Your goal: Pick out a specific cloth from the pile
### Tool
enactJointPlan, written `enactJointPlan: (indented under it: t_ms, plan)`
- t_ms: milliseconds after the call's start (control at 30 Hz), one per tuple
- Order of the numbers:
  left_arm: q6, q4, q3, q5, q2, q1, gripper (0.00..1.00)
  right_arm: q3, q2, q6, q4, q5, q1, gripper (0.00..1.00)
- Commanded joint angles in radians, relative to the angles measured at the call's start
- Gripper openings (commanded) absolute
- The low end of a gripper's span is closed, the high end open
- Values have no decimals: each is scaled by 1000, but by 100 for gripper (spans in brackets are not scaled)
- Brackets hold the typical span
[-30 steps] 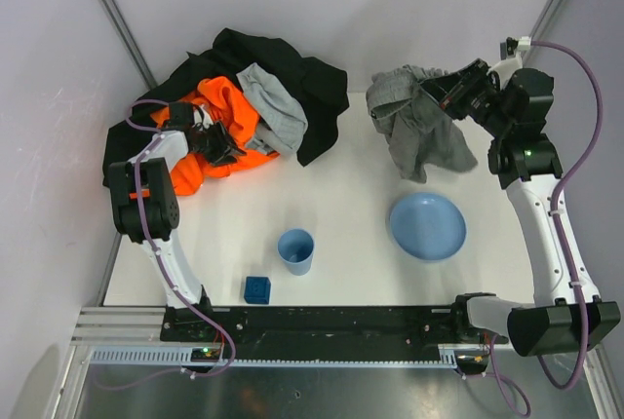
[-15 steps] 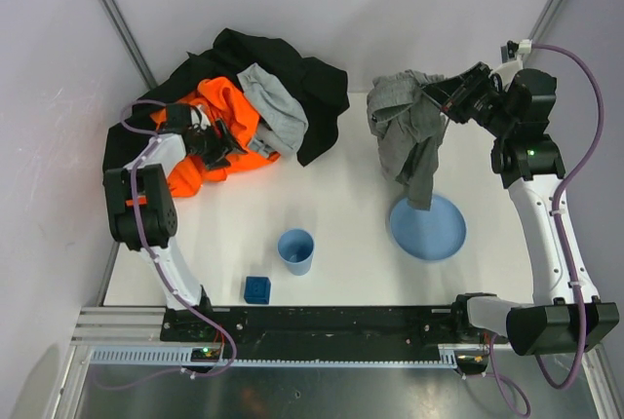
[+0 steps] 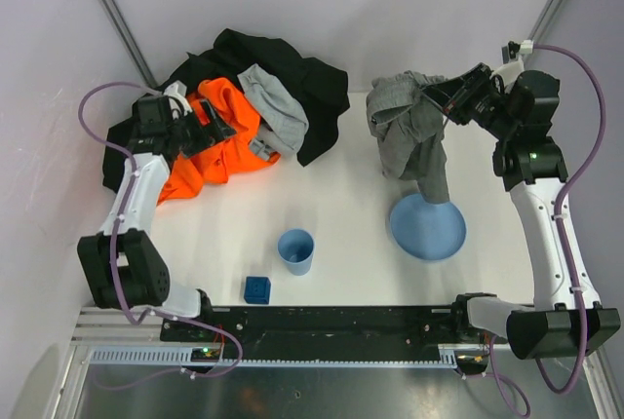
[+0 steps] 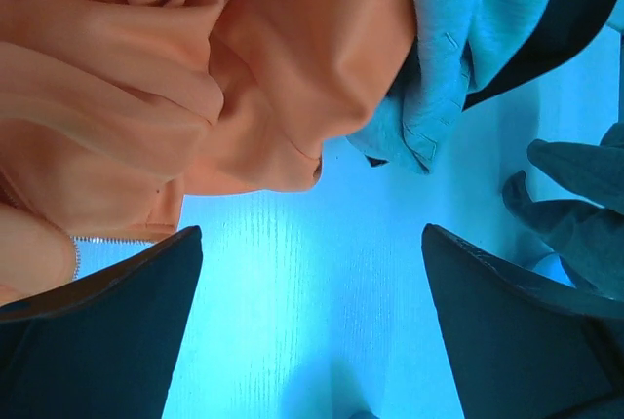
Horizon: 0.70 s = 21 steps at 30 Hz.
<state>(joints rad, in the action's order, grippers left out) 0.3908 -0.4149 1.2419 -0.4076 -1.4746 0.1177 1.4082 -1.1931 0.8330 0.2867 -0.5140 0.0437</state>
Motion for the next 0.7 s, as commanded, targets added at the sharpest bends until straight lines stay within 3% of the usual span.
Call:
enactJointPlan:
  t_ms: [0, 200, 400, 533, 667]
  plan:
    - [-74, -51, -37, 95, 90, -63, 100, 22, 48, -1, -67, -29, -2, 0]
    - [-179, -133, -52, 309, 154, -236, 100, 5, 57, -19, -39, -23, -1, 0]
    - [-271, -178, -75, 612, 164, -411, 100, -1, 53, -40, -18, -17, -5, 0]
    - [-292, -179, -113, 747, 148, -478, 100, -2, 43, -41, -29, -19, -12, 0]
    - [-283, -178, -150, 793, 129, -505, 100, 2, 29, -33, -57, -21, -20, 0]
